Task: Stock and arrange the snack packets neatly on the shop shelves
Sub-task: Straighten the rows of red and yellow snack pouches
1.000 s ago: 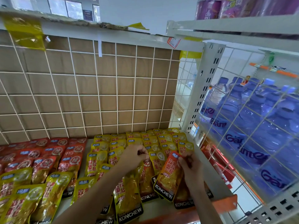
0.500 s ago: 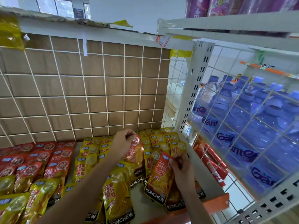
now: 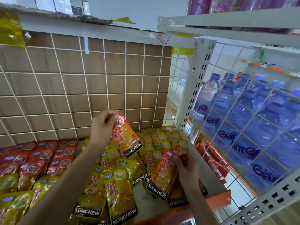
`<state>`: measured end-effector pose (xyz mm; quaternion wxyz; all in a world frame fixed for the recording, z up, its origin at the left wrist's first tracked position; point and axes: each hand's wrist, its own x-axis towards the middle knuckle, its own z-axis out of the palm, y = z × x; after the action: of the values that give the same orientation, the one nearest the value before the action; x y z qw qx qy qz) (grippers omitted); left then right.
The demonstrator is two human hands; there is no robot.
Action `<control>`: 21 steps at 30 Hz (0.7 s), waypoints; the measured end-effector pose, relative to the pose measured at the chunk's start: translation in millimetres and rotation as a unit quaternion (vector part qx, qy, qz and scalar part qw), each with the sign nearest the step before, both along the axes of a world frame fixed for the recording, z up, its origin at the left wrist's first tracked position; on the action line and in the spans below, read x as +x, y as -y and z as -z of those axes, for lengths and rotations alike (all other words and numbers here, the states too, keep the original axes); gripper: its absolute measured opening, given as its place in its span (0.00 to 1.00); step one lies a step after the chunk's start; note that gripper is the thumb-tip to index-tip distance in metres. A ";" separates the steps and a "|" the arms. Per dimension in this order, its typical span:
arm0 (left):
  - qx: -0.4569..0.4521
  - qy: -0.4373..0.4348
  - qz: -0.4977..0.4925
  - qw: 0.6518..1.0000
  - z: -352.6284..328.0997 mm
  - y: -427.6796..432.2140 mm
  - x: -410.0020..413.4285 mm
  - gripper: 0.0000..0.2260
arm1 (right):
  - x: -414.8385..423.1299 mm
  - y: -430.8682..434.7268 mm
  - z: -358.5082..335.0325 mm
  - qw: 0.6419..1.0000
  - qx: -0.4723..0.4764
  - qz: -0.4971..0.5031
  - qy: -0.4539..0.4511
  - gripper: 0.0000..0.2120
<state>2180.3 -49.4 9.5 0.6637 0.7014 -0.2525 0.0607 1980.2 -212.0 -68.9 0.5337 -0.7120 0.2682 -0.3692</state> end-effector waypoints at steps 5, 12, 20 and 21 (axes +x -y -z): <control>0.054 -0.007 0.030 0.998 -2.0 -34.2 -9.1 0.10 | -8.4 -0.6 -9.4 0.999 0.011 0.014 0.044 0.12; 0.163 0.021 0.038 0.986 14.2 -101.0 -25.6 0.09 | -14.5 -17.3 -20.9 0.999 -0.026 -0.036 0.019 0.05; 0.186 0.014 -0.014 0.982 28.4 -187.8 -34.7 0.10 | 6.8 -63.1 -28.2 0.996 -0.041 -0.083 -0.019 0.07; 0.189 0.012 -0.021 0.982 30.1 -201.2 -34.4 0.10 | 10.6 -70.5 -28.0 0.995 -0.039 -0.090 -0.025 0.08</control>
<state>2145.9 151.7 -20.5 0.5149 0.8183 -0.2530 0.0346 1990.8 -141.5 -40.8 0.5298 -0.7625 0.2018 -0.3118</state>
